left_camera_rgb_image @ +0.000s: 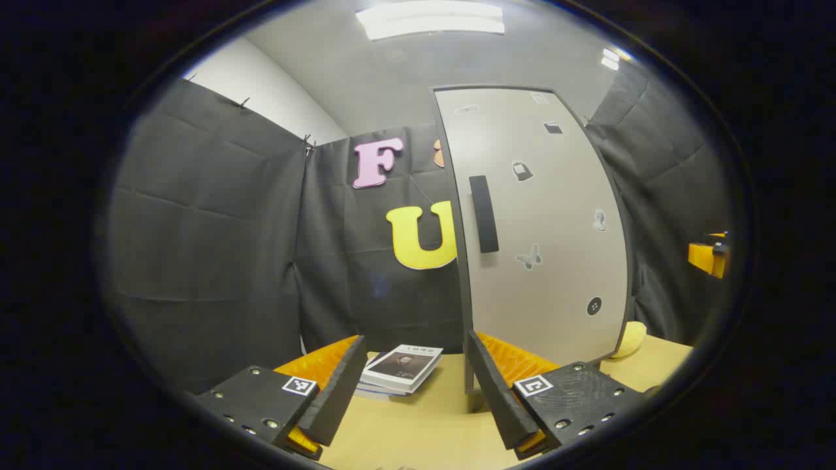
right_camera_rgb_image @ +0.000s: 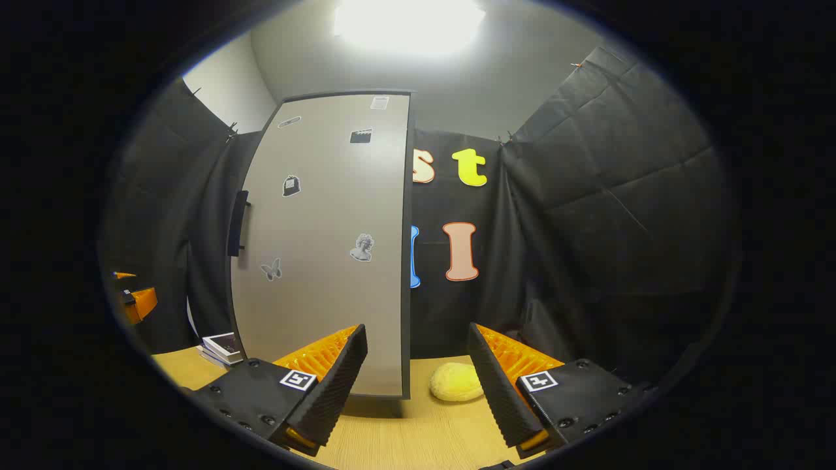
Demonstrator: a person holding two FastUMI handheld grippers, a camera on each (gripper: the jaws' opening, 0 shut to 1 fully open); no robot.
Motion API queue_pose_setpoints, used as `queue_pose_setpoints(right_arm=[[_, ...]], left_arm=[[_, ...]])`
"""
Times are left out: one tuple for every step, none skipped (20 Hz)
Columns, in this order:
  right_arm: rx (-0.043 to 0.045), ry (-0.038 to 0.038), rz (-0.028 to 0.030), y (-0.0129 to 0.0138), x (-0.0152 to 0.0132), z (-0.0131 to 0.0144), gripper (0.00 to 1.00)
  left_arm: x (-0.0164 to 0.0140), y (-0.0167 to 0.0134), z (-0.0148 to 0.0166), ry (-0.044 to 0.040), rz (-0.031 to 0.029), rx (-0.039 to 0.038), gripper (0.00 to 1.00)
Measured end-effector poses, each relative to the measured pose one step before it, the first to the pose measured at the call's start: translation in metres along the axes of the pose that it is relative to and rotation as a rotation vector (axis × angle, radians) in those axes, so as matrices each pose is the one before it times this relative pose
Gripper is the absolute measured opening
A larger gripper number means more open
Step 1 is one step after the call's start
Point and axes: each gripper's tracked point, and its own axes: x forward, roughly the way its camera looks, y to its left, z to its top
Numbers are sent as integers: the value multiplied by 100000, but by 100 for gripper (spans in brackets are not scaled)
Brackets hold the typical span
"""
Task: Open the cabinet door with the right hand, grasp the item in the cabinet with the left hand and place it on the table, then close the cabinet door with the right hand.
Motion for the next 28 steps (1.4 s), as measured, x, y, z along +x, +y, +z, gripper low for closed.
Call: queue_pose_setpoints(right_arm=[[-61, 49, 4, 9, -48, 64, 98], [32, -40, -15, 14, -35, 67, 98], [73, 8, -40, 43, -33, 38, 98], [53, 63, 22, 2, 4, -58, 98], [79, 14, 35, 41, -16, 30, 98], [64, 107, 147, 33, 8, -3, 98], [-5, 216, 124, 82, -86, -26, 98], [73, 199, 99, 117, -4, -18, 98], [21, 118, 251, 185, -30, -22, 98], [44, -26, 230, 174, -14, 46, 98], [-57, 37, 138, 137, 53, 21, 97], [-9, 11, 149, 171, 74, -32, 98], [52, 48, 229, 130, 32, 78, 98], [91, 33, 228, 179, 29, -26, 98], [16, 99, 232, 155, 32, 34, 98], [7, 192, 300, 261, 106, 52, 98], [-94, 563, 199, 257, 184, 53, 98], [-179, 303, 652, 394, 162, 31, 98], [-42, -49, 980, 441, 214, 348, 98], [12, -540, 994, 407, 319, 504, 98], [-81, -457, 899, 490, 319, 579, 98], [-59, -155, 1011, 494, 338, 433, 98], [64, 35, 972, 509, 416, 564, 98], [107, 484, 1061, 644, 505, 403, 98], [169, 618, 1218, 677, 492, 433, 98], [404, 379, 1273, 744, 546, 449, 98], [637, 227, 1498, 789, 580, 493, 98], [697, -194, 1612, 816, 496, 487, 98]], left_arm=[[-55, 136, 40, -154, 315, -137, 92], [-129, 113, -64, -73, 232, -12, 94], [-58, 80, 68, 64, 152, 124, 92], [-80, 118, -87, -46, 206, 167, 92], [-84, 112, 128, 36, 237, 126, 92], [-76, 179, -152, 199, 281, 76, 92], [-44, 97, 3, 28, 102, -53, 92], [-85, 25, 40, -206, 157, 41, 94], [-112, 200, 67, -121, 208, 293, 94], [-59, 170, 117, -204, 277, 371, 92], [-8, 92, -69, -179, 281, 346, 92], [-88, 193, 81, -206, 252, 173, 92], [-73, 98, 61, -4, 257, 60, 92], [-100, 257, -24, -27, 341, -3, 92], [-52, 127, 36, -35, 279, 33, 92], [-27, 193, 41, -23, 313, 126, 92], [-53, 277, -116, -128, 484, 201, 92], [-64, 280, 106, -106, 515, 242, 92], [-103, 318, 34, -98, 571, 204, 92], [-81, 300, 91, -70, 507, 150, 94], [-120, 378, -144, 11, 477, 176, 92], [-70, 375, 4, 332, 595, 109, 92], [-175, 458, -196, 319, 559, -172, 92], [-95, 553, -145, 145, 672, -341, 94], [-127, 512, 25, -148, 848, -234, 94], [-199, 495, -114, -14, 930, 51, 92], [-65, 690, -206, 244, 1034, 212, 92], [-128, 626, -171, 335, 1117, 168, 92]])
